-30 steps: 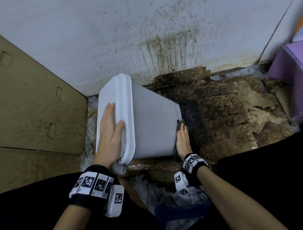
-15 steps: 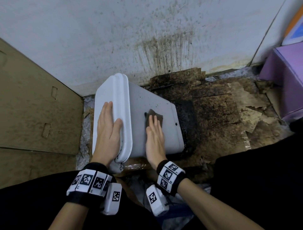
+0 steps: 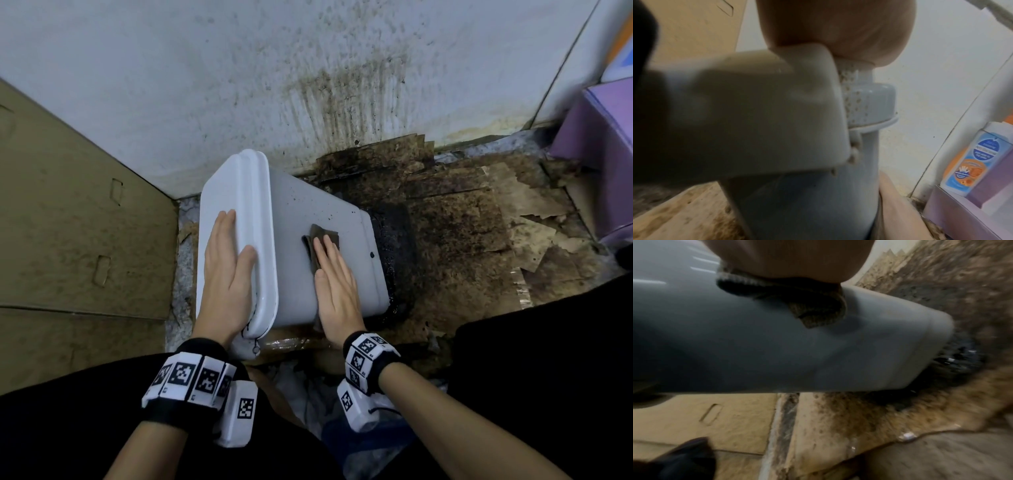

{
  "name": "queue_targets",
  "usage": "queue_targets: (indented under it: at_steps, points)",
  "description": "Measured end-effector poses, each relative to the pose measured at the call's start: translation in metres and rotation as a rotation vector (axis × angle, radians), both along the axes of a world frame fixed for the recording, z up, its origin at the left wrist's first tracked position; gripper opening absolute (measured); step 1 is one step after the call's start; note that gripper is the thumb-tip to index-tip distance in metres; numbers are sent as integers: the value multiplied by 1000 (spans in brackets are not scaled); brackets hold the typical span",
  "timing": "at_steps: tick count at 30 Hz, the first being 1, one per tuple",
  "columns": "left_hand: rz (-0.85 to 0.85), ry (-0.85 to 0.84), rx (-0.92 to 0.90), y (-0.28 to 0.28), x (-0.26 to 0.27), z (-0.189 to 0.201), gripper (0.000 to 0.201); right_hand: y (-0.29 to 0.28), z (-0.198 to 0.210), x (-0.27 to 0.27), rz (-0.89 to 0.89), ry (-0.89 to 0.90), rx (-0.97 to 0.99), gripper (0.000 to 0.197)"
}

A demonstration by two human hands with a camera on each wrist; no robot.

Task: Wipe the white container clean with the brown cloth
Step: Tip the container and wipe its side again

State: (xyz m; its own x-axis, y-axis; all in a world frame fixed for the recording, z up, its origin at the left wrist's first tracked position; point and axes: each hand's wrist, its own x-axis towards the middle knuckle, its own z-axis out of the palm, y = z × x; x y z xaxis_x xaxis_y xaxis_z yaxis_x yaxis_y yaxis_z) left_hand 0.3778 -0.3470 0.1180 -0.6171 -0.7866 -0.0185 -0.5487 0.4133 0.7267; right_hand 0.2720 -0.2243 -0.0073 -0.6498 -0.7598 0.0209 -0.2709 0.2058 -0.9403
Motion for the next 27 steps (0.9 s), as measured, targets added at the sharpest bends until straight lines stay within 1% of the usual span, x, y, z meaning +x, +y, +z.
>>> queue_targets:
  at_steps: [3, 5, 7, 10, 14, 16, 18, 19, 21, 23, 25, 27]
  points:
    - [5, 20, 23, -1, 5, 0, 60, 8, -33, -11, -77, -47, 83, 54]
    - [2, 36, 30, -3, 7, -1, 58, 16, -56, -19, -148, -108, 160, 60]
    - [-3, 55, 43, -3, 7, -1, 56, 21, -71, -29, -211, -189, 220, 59]
    - [-11, 77, 51, -3, 4, -2, 57, 23, -79, -37, -260, -343, 279, 50]
    - [-8, 67, 32, -4, 4, -2, 56, 16, -77, -36, -281, -367, 309, 52]
    - [-5, 41, 28, -5, 7, -2, 59, 12, -66, -34, -314, -407, 317, 51]
    - [-5, 17, 19, -5, 8, -2, 61, 2, -44, -28, -341, -457, 307, 50]
    - [-6, 12, 15, -5, 7, -1, 62, -4, -29, -22, -337, -451, 300, 50]
    - [-2, -5, 2, -4, 4, 0, 64, -17, 3, -4, -272, -375, 279, 50]
    - [-1, -22, -22, -4, 3, 1, 64, -27, 32, 14, -188, -312, 212, 50]
    - [-9, -23, -39, -4, 3, 0, 64, -31, 55, 28, -121, -301, 125, 53]
    - [-20, -18, -41, -5, 3, -3, 64, -31, 68, 35, -65, -293, 69, 57]
